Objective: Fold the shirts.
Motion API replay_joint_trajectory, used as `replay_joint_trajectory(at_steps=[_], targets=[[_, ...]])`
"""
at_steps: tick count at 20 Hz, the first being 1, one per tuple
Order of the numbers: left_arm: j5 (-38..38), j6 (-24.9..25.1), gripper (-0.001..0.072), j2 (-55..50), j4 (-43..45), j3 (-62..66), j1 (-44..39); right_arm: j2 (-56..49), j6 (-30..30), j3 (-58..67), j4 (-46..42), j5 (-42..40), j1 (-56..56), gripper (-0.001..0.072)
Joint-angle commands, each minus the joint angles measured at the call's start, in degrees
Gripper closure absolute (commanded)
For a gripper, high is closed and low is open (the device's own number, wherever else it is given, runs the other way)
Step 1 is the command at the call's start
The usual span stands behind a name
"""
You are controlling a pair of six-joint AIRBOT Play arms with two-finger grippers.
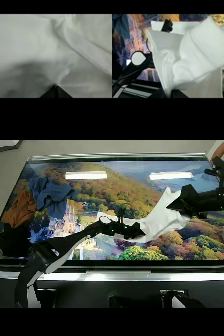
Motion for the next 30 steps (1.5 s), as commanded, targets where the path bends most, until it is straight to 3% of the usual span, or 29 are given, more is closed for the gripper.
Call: replay_joint_trajectory(at_steps=[1, 3, 4, 7, 8, 13, 17, 18, 19, 20, 24, 29, 30], targets=[[-1.1, 0.3, 0.0679, -3.1, -2.0, 4.9, -2.5, 1.9, 0.6, 0.0, -1.1, 0.6, 0.0, 0.0667], [-6.1, 2.4, 0.0682, -1.6, 2.3, 5.1, 0.7, 0.1, 0.3, 0.0, -0.2, -1.1, 0.0, 0.0668], [-8.2, 1.8, 0.0682, 0.6, 8.6, 5.1, 3.3, -1.4, -0.5, 0.0, 1.6, -2.2, 0.0, 0.0668], [-12.4, -4.1, 0.0682, 10.5, 30.2, 5.1, 12.6, -8.0, -2.1, 0.0, 5.4, -8.2, 4.8, 0.0668], [-13.4, -4.2, 0.0681, 14.8, 33.7, 5.1, 16.5, -10.7, -2.5, 0.0, 5.5, -10.8, 8.5, 0.0668], [-13.9, -4.1, 0.0680, 36.9, 35.5, 5.1, 36.3, -27.0, -2.8, 0.0, 11.1, -27.9, 26.3, 0.0667], [-16.0, -4.1, 0.0679, 51.8, 35.6, 5.0, 47.6, -40.6, -3.5, 0.0, 21.2, -34.4, 32.9, 0.0664], [-16.7, -4.1, 0.0679, 54.7, 35.6, 5.0, 49.3, -43.1, -3.5, 0.0, 23.3, -34.9, 33.7, 0.0555], [-17.2, -4.1, 0.0679, 56.9, 35.8, 5.0, 50.4, -44.9, -3.6, 0.0, 25.5, -34.5, 33.9, 0.0283], [-17.5, -4.1, 0.0679, 58.7, 36.7, 5.0, 50.9, -45.4, -4.8, 0.0, 26.1, -32.9, 33.5, 0.0135], [-18.8, -4.1, 0.0679, 61.5, 41.6, 5.0, 51.0, -41.5, -4.6, 0.0, 15.6, -24.6, 25.1, 0.0123], [-19.2, -4.1, 0.0678, 60.7, 42.5, 4.9, 51.0, -32.9, 1.2, -2.7, -18.3, -7.1, 8.8, 0.0110], [-19.2, -4.1, 0.0678, 60.7, 42.5, 4.9, 51.0, -31.8, 1.1, -5.9, -19.7, -6.4, 7.3, 0.0110]])
